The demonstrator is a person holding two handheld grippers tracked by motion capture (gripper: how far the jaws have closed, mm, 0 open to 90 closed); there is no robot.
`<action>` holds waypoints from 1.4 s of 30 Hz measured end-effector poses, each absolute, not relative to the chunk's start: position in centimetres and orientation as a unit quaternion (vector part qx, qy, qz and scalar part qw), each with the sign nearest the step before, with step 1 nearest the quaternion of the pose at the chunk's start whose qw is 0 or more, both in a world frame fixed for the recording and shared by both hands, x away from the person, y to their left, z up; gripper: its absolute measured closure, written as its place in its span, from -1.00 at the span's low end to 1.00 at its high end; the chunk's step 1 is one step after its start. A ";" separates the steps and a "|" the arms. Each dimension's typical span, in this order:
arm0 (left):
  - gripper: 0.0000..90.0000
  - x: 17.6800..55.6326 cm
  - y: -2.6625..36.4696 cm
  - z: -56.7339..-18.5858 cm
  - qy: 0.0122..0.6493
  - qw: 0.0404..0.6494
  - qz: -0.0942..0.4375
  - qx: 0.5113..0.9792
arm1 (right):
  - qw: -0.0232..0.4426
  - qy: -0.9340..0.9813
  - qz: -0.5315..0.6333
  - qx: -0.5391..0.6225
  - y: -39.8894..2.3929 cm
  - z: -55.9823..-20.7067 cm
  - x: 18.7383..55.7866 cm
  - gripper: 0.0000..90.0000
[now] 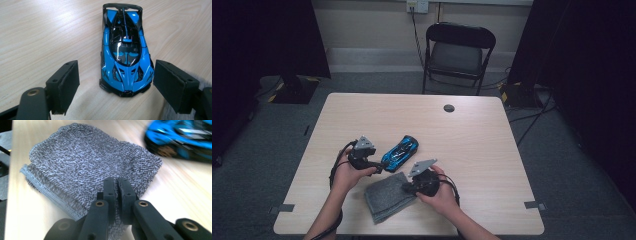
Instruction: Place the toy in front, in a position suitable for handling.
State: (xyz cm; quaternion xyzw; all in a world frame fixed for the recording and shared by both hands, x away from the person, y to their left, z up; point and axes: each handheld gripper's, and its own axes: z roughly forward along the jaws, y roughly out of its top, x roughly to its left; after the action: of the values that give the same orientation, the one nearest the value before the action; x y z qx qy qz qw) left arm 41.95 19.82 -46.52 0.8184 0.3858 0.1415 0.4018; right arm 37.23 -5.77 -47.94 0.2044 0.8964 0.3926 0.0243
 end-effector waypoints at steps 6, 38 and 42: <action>-0.55 42.0 19.4 -46.7 0.379 0.398 0.145 0.823 | 0.039 0.886 0.393 0.242 -10.1 -47.6 37.8 0.90; -0.64 42.0 17.8 -48.3 0.366 0.383 0.143 0.836 | 0.087 0.894 0.391 0.203 -11.0 -49.3 38.3 0.28; -0.63 42.2 17.5 -48.4 0.360 0.377 0.146 0.841 | 0.090 0.896 0.382 0.207 -11.0 -49.1 38.1 0.45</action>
State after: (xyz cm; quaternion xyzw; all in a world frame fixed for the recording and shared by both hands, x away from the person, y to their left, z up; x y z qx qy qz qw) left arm 42.18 17.45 -48.45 0.8406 0.3601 0.1458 0.3775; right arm 38.14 -11.01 -49.05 0.2071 0.8961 0.3821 0.0902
